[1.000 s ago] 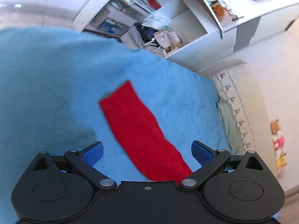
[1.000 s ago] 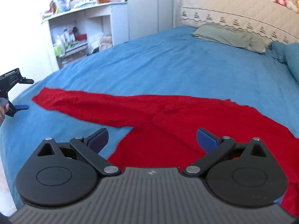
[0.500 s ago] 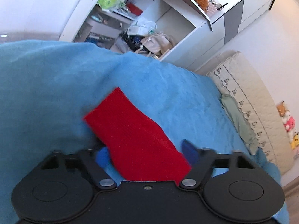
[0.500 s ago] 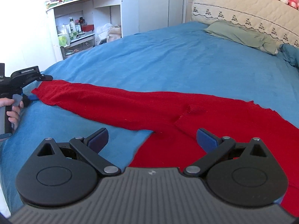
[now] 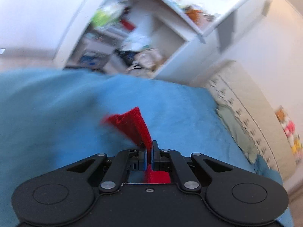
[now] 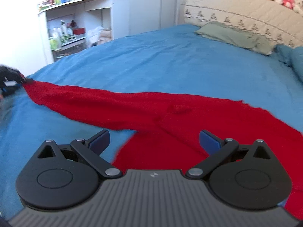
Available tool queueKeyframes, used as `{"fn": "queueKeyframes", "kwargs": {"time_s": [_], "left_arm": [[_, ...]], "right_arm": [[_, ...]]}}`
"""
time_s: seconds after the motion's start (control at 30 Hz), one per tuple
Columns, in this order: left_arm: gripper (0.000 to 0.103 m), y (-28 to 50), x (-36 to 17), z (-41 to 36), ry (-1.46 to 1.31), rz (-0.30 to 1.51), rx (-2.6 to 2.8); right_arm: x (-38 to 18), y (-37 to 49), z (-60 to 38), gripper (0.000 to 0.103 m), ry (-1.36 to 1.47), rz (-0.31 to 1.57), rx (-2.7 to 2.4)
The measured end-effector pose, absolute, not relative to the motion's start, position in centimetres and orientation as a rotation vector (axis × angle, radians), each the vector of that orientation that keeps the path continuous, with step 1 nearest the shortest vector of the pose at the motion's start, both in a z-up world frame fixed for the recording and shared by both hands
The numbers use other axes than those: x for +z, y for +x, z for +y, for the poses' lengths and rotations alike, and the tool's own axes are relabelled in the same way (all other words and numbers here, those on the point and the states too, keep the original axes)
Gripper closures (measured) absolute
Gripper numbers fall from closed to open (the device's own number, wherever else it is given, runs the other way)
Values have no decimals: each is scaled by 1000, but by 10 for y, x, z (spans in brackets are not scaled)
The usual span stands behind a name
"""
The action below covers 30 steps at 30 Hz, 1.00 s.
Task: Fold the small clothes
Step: 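Carry the cuff with the left tool across the sweater body and release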
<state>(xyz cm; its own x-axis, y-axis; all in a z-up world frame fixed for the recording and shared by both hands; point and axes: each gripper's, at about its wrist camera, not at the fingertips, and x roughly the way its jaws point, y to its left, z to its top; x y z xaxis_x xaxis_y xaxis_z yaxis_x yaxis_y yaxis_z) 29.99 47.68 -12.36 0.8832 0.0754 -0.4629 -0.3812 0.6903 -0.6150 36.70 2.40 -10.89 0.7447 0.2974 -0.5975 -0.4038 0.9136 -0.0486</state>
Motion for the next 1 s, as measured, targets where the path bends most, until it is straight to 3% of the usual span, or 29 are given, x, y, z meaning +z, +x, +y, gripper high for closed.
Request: {"fn": "queueKeyframes", "kwargs": {"time_s": [0.2, 0.5, 0.63, 0.8, 1.0], "left_arm": [[99, 340, -49, 387, -621, 367, 95], [99, 430, 17, 164, -478, 375, -246], [99, 453, 6, 56, -403, 421, -382], [99, 464, -47, -54, -351, 537, -508], [99, 467, -108, -113, -257, 653, -551]], "right_arm": [[-105, 365, -34, 0, -201, 614, 251], [-90, 340, -155, 0, -221, 578, 62], [-88, 328, -208, 0, -247, 567, -17], [-96, 316, -263, 0, -293, 575, -94], [-113, 312, -307, 0, -273, 614, -136]]}}
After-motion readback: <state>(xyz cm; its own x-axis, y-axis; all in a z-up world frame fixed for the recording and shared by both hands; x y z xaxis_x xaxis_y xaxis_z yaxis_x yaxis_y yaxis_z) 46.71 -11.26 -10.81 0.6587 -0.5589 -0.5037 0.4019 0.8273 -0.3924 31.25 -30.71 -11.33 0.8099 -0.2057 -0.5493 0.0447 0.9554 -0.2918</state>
